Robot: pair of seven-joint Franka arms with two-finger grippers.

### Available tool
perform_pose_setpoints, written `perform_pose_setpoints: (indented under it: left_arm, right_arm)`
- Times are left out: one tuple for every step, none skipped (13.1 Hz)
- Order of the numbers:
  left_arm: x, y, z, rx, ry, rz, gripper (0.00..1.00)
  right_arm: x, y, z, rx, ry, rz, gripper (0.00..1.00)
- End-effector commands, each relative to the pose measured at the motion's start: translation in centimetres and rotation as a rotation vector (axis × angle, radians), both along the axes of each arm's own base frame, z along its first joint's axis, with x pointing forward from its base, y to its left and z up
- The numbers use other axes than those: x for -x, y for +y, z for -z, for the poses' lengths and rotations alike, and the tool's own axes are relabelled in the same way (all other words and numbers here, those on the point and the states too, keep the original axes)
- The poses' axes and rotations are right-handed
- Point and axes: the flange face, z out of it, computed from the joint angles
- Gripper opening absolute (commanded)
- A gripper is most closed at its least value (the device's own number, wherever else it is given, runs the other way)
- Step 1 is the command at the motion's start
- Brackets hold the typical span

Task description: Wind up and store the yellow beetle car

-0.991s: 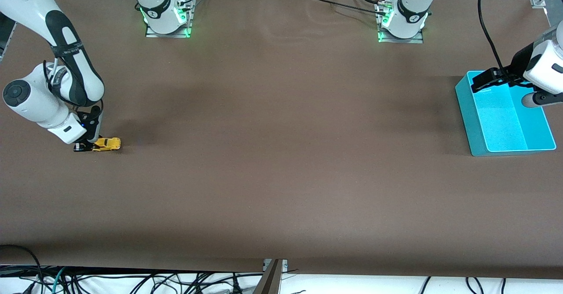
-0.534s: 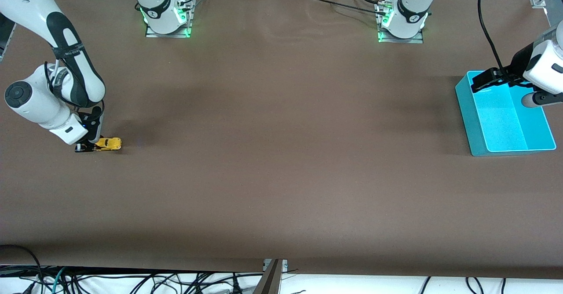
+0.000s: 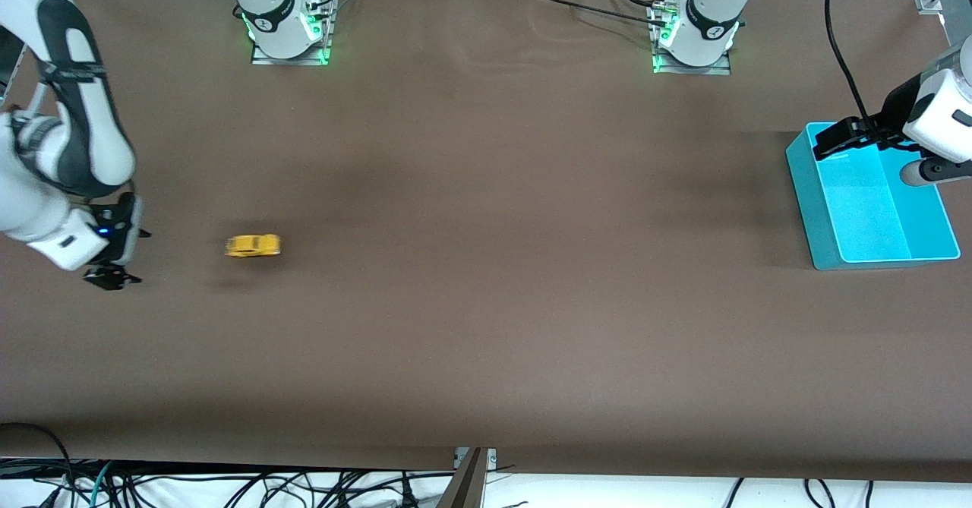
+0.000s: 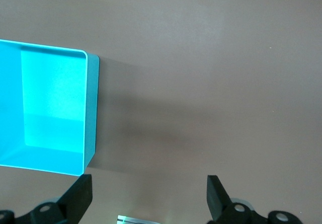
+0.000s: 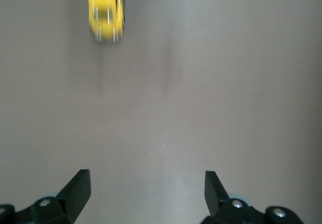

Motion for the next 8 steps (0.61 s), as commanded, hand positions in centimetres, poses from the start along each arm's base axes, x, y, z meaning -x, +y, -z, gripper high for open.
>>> perform_pose_setpoints:
  left_arm:
    - [-0.2, -0.2, -0.5, -0.011, -0.007, -0.009, 1.00]
    - [-0.2, -0.2, -0.5, -0.011, -0.007, -0.011, 1.00]
    - [-0.2, -0.2, -0.5, -0.011, -0.007, -0.011, 1.00]
    - [-0.2, -0.2, -0.5, -0.011, -0.007, -0.009, 1.00]
    - [-0.2, -0.2, -0.5, -0.011, -0.007, -0.009, 1.00]
    - [-0.2, -0.2, -0.5, -0.011, -0.007, -0.011, 1.00]
    - [-0.2, -0.2, -0.5, -0.011, -0.007, -0.009, 1.00]
    - [-0.2, -0.2, -0.5, -0.011, -0.007, -0.009, 1.00]
  right_arm:
    - [-0.6, -1.0, -3.2, -0.050, 0.003, 0.126, 1.00]
    - [-0.8, -0.9, -4.5, -0.063, -0.009, 0.182, 1.00]
    - [-1.2, -0.6, -5.8, -0.074, -0.019, 0.256, 1.00]
    - [-1.6, -0.1, -7.1, -0.085, -0.008, 0.359, 1.00]
    - [-2.0, 0.4, -8.7, -0.095, 0.000, 0.460, 1.00]
    - [-2.2, 1.1, -9.8, -0.104, 0.014, 0.570, 1.00]
    - [-2.5, 2.2, -10.6, -0.119, 0.027, 0.695, 1.00]
    - [-2.9, 3.9, -11.4, -0.142, 0.037, 0.802, 1.00]
